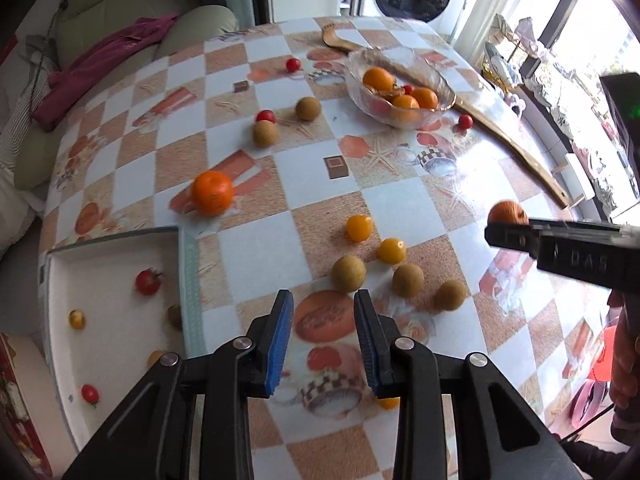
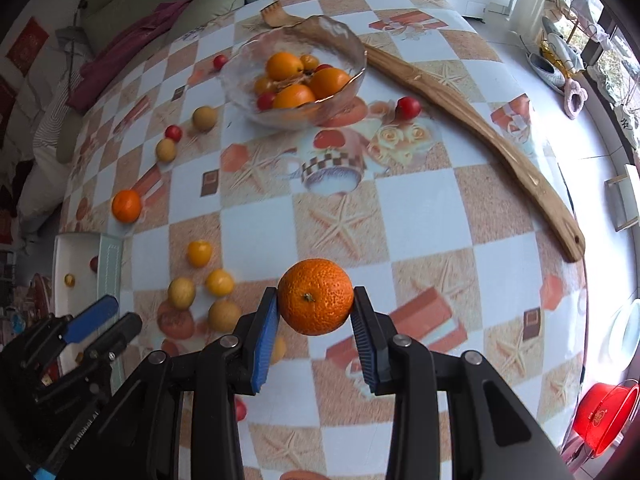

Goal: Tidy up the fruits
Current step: 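Grasp a brown kiwi with the left tool while the right tool holds the mandarin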

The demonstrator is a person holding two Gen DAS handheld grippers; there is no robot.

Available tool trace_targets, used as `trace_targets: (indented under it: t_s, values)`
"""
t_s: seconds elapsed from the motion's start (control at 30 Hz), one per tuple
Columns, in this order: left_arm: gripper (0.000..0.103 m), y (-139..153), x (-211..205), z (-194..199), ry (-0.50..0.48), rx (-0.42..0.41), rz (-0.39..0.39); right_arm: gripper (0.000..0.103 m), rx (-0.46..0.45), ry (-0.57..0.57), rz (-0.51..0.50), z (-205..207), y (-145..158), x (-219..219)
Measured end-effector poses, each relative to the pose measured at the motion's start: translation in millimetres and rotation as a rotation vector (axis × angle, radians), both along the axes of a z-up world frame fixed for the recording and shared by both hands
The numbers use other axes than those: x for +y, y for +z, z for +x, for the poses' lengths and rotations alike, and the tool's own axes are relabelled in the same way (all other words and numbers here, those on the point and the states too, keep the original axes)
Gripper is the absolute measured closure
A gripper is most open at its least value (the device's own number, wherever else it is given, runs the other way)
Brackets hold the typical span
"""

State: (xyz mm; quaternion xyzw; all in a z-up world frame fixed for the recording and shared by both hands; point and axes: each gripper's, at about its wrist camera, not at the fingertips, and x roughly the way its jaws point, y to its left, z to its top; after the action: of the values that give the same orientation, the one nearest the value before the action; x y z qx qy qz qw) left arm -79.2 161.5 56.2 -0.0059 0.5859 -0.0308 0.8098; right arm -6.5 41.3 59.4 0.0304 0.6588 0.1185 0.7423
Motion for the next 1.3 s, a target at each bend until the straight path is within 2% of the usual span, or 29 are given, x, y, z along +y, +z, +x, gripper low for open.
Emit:
trace_targets:
  t_s: [0.27, 0.4, 0.47, 0.5, 0.53, 0.63, 0.83, 1.03, 1.07, 1.13, 1.2, 1.27, 1.3]
  values:
    - [0.068, 13.1, 35.2, -29.4, 0.058, 0.0, -0.009, 0.064, -0.007, 0.056, 0.002, -29.4, 21.3, 22.2]
    - [0.067, 9.2, 37.3, -33.3, 0.025, 0.013, -0.024, 0.064, -0.008, 0.065, 0.015, -39.5, 29.9, 34.2]
    - [0.038, 2.5, 31.5, -30.2, -0.009, 0.016, -0.011, 0.064, -0.003, 0.064, 0.02, -43.9, 32.5, 36.1]
    - [0.017, 1.1, 30.1, -29.1, -0.009, 0.01, -0.004, 0.064, -0.002, 0.064, 0.019, -46.1, 33.1, 36.6]
    - [0.017, -1.2, 27.7, -26.8, -0.013, -0.015, 0.004, 0.064, -0.001, 0.064, 0.017, -48.5, 33.3, 36.7]
    - [0.017, -14.6, 19.7, -13.6, -0.039, 0.011, 0.02, 0.064, 0.006, 0.054, 0.015, -56.0, 32.7, 32.4]
    - [0.017, -49.4, -1.0, 22.7, -0.1, 0.048, 0.1, 0.064, 0.025, 0.016, 0.012, -67.8, 28.9, 15.5]
    - [0.017, -63.5, -17.3, 40.3, -0.131, 0.059, 0.093, 0.064, 0.038, -0.004, 0.011, -73.9, 26.1, 0.5]
    - [0.02, -65.0, -21.3, 42.0, -0.14, 0.059, 0.096, 0.064, 0.041, -0.008, 0.012, -73.9, 25.4, -1.9]
    - [0.04, -68.8, -26.6, 44.8, -0.15, 0.072, 0.102, 0.064, 0.044, -0.014, 0.013, -73.6, 24.5, -5.5]
    - [0.041, -72.2, -29.5, 47.2, -0.141, 0.084, 0.106, 0.064, 0.046, -0.018, 0.013, -73.4, 23.9, -8.1]
    - [0.054, -71.6, -30.3, 48.2, -0.134, 0.082, 0.087, 0.064, 0.046, -0.02, 0.014, -73.1, 23.9, -9.6]
    - [0.066, -71.0, -31.4, 47.9, -0.138, 0.082, 0.072, 0.064, 0.046, -0.021, 0.014, -72.9, 24.4, -10.0]
